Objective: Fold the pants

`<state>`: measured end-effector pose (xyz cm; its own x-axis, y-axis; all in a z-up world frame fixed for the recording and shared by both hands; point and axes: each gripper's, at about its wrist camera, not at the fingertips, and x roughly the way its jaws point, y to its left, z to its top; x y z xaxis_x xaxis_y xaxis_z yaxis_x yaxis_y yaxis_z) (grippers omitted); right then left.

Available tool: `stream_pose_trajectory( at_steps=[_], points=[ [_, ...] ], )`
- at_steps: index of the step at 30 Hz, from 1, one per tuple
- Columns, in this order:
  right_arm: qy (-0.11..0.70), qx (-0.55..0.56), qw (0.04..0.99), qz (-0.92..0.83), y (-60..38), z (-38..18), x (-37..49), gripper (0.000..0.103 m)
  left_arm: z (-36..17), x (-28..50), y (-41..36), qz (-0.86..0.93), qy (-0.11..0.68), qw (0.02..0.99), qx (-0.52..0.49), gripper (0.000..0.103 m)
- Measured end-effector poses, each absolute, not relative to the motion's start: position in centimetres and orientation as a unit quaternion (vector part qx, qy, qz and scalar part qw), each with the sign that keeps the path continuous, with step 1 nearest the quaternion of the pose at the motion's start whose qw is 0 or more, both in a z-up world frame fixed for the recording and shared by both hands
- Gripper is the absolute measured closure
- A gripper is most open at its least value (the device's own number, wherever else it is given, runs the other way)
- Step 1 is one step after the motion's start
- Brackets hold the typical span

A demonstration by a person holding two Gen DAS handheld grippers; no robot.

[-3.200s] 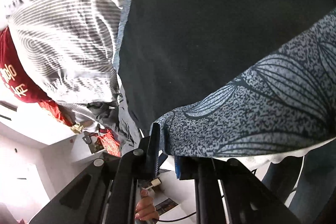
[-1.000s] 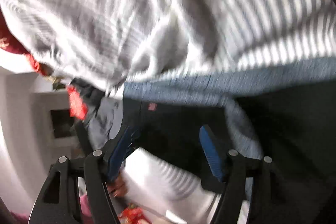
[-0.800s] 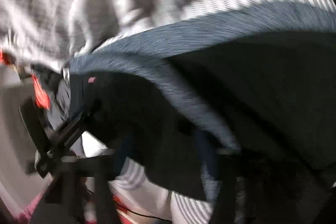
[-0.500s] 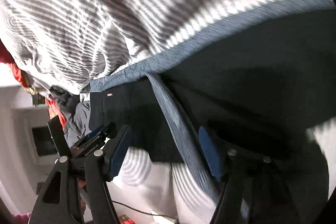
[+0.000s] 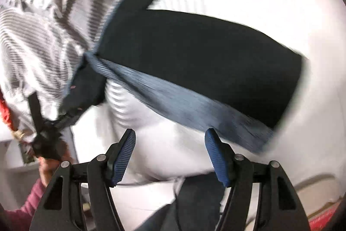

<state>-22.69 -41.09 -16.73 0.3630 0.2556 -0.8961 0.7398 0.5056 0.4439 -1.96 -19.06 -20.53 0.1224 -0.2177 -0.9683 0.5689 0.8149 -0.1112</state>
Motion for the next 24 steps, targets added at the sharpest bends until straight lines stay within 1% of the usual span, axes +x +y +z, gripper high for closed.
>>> stream_pose_trajectory(
  at_steps=[3,6,13,14,16,17,18,20,24],
  points=[
    [0.533,0.477,0.667,-0.208,-41.6,-17.9,-27.5,0.033,-20.5,-3.9,-19.5,-0.284,0.596,0.734,0.160,0.043],
    [0.533,0.475,0.662,-0.229,-42.3,-19.6,-29.9,0.033,-21.0,-4.9,-20.1,-0.285,0.597,0.731,0.168,0.043],
    [0.520,0.501,0.659,-0.212,-44.5,-23.0,-30.2,0.033,-22.3,-5.5,-21.5,-0.272,0.606,0.726,0.179,0.043],
    [0.517,0.508,0.658,-0.202,-44.7,-23.5,-29.8,0.034,-22.3,-5.7,-21.7,-0.270,0.606,0.726,0.179,0.043],
    [0.507,0.528,0.658,-0.176,-45.1,-24.0,-29.4,0.055,-22.6,-6.0,-22.8,-0.264,0.614,0.721,0.181,0.043],
    [0.506,0.539,0.653,-0.162,-45.2,-24.3,-29.0,0.082,-22.7,-6.1,-23.0,-0.264,0.618,0.718,0.181,0.043],
    [0.503,0.554,0.647,-0.145,-45.4,-24.3,-28.7,0.096,-22.8,-6.3,-23.5,-0.264,0.620,0.716,0.183,0.043],
    [0.484,0.585,0.641,-0.113,-46.0,-23.9,-28.3,0.099,-22.7,-6.5,-24.5,-0.264,0.619,0.716,0.189,0.043],
    [0.435,0.617,0.653,-0.058,-49.1,-20.3,-26.9,0.100,-22.8,-6.5,-26.2,-0.257,0.628,0.711,0.186,0.043]
  ],
)
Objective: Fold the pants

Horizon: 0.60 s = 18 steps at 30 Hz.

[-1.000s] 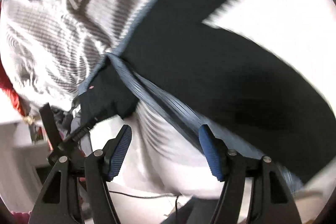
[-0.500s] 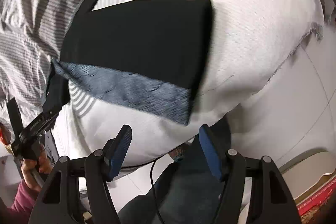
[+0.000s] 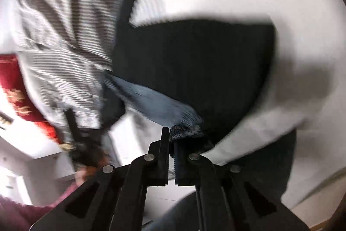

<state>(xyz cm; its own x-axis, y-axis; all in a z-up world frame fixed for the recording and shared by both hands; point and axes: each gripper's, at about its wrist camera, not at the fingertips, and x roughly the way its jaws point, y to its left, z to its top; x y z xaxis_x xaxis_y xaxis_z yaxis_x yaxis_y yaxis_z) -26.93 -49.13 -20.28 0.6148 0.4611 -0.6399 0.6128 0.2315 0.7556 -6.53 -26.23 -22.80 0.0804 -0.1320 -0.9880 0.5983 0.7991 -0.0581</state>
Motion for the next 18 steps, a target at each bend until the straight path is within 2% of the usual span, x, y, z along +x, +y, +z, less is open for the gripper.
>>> stream_pose_trajectory(
  at_steps=[9,18],
  points=[
    [0.381,0.609,0.696,0.000,-58.8,-12.8,-19.0,0.100,-22.1,-6.0,-29.6,-0.222,0.645,0.711,0.173,0.043],
    [0.421,0.527,0.738,0.027,-68.1,-9.3,-6.5,0.100,-20.4,-3.4,-34.1,-0.188,0.646,0.727,0.137,0.043]
  ],
)
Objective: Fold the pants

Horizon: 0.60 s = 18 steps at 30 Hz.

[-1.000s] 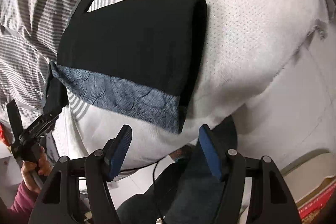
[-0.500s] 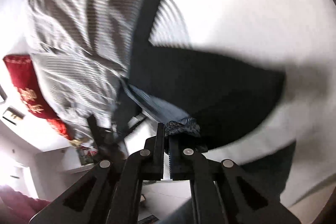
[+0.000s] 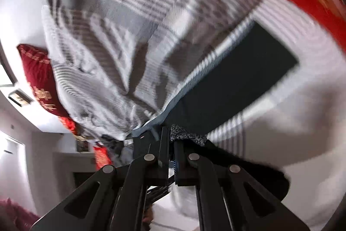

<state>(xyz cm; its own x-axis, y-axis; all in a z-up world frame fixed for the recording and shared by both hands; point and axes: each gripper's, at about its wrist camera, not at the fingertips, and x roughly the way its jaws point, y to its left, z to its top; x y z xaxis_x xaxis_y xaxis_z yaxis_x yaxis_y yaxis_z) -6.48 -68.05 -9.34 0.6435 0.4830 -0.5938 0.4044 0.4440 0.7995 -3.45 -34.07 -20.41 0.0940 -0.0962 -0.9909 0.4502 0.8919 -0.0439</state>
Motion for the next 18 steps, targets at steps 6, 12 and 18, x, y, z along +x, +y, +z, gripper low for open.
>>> stream_pose_trajectory(
  at_steps=[6,12,18],
  points=[
    [0.457,0.477,0.750,-0.024,-74.0,-11.3,0.6,0.100,-19.6,0.5,-37.4,-0.173,0.631,0.748,0.114,0.043],
    [0.497,0.444,0.741,-0.083,-78.0,-15.6,5.1,0.100,-19.4,4.6,-38.8,-0.142,0.615,0.770,0.091,0.043],
    [0.540,0.406,0.725,-0.135,-79.0,-19.7,6.5,0.099,-20.7,8.1,-40.0,-0.118,0.622,0.770,0.082,0.043]
  ],
)
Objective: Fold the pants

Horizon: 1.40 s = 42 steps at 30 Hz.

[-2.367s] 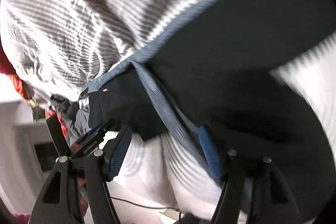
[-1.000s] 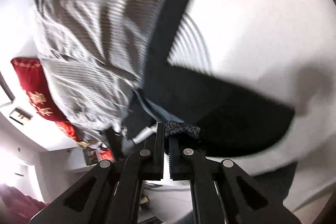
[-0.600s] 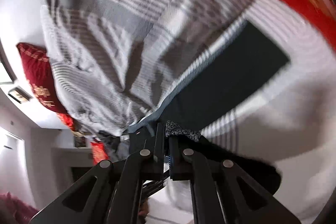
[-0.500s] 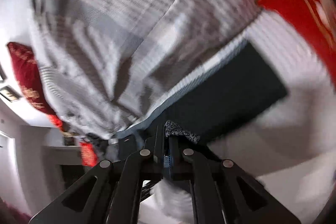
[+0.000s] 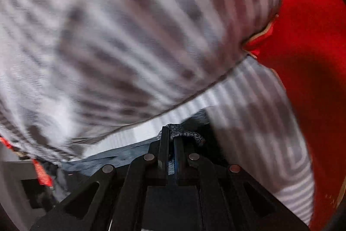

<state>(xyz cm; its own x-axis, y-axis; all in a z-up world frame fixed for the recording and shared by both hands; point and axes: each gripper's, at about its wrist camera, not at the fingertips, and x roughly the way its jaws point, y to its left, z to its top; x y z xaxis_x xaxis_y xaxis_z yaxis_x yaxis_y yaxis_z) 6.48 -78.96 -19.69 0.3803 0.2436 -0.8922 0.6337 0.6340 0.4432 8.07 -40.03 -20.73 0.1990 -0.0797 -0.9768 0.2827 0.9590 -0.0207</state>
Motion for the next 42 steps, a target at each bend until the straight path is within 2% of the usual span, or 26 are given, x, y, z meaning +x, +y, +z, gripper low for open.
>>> stream_pose_trajectory(
  at_steps=[1,2,3,4,5,6,10,12,13,19,20,22,23,26,31,33,35,37,38,39,40,42],
  points=[
    [0.546,0.406,0.720,-0.139,-79.0,-20.0,6.5,0.098,-21.1,8.3,-39.9,-0.117,0.623,0.769,0.083,0.043],
    [0.548,0.407,0.717,-0.142,-78.9,-20.0,6.2,0.093,-21.5,8.5,-39.8,-0.116,0.625,0.767,0.085,0.043],
    [0.551,0.399,0.717,-0.151,-78.8,-19.6,6.0,0.078,-21.7,8.7,-40.1,-0.115,0.625,0.767,0.090,0.043],
    [0.551,0.388,0.721,-0.161,-78.9,-19.1,5.8,0.068,-21.8,8.9,-40.3,-0.114,0.625,0.767,0.092,0.043],
    [0.544,0.377,0.730,-0.172,-78.8,-18.2,5.2,0.046,-21.8,8.7,-40.3,-0.112,0.625,0.767,0.092,0.043],
    [0.538,0.370,0.735,-0.183,-78.8,-17.4,4.7,0.038,-21.8,9.0,-40.4,-0.110,0.624,0.768,0.091,0.043],
    [0.508,0.377,0.754,-0.178,-78.0,-14.4,2.3,0.040,-20.5,9.4,-40.7,-0.109,0.620,0.773,0.082,0.043],
    [0.515,0.368,0.757,-0.162,-76.7,-13.9,1.5,0.054,-20.3,10.0,-41.5,-0.114,0.618,0.773,0.088,0.043],
    [0.524,0.357,0.757,-0.158,-75.8,-14.0,1.2,0.057,-20.4,10.2,-42.0,-0.116,0.619,0.771,0.096,0.043],
    [0.579,0.310,0.737,-0.156,-73.4,-18.4,1.1,0.064,-22.3,10.4,-45.4,-0.120,0.614,0.767,0.142,0.043],
    [0.584,0.299,0.737,-0.160,-74.0,-19.4,1.2,0.068,-22.6,10.8,-45.6,-0.118,0.613,0.768,0.139,0.043],
    [0.584,0.279,0.745,-0.162,-74.5,-20.2,2.3,0.070,-23.0,11.6,-45.9,-0.107,0.606,0.776,0.137,0.031],
    [0.581,0.269,0.751,-0.162,-74.9,-20.2,2.8,0.070,-23.2,12.0,-45.9,-0.104,0.602,0.779,0.139,0.028],
    [0.590,0.252,0.749,-0.166,-74.7,-19.7,3.5,0.066,-23.0,12.8,-45.6,-0.110,0.608,0.776,0.129,0.027],
    [0.587,0.273,0.748,-0.150,-73.2,-17.6,1.8,0.056,-19.4,13.4,-42.5,-0.098,0.580,0.798,0.129,0.027],
    [0.586,0.259,0.754,-0.145,-72.4,-17.2,1.1,0.050,-18.9,14.2,-40.9,-0.083,0.572,0.804,0.137,0.027],
    [0.590,0.242,0.756,-0.147,-71.7,-17.6,0.8,0.043,-19.6,15.4,-39.1,-0.056,0.577,0.802,0.143,0.027],
    [0.601,0.238,0.747,-0.151,-71.7,-19.2,0.6,0.042,-21.9,16.9,-36.9,-0.025,0.603,0.785,0.140,0.027],
    [0.600,0.238,0.749,-0.150,-71.5,-19.9,0.6,0.042,-23.0,15.7,-35.5,-0.018,0.615,0.777,0.138,0.023],
    [0.593,0.232,0.757,-0.148,-71.2,-20.0,0.5,0.040,-23.6,15.9,-34.6,-0.012,0.606,0.786,0.124,0.008],
    [0.590,0.222,0.763,-0.145,-70.9,-19.9,0.4,0.037,-23.7,15.9,-34.2,-0.003,0.596,0.792,0.129,0.000],
    [0.592,0.198,0.769,-0.137,-70.1,-19.8,0.7,0.029,-23.4,15.9,-34.0,-0.012,0.593,0.794,0.136,0.000]
  ],
)
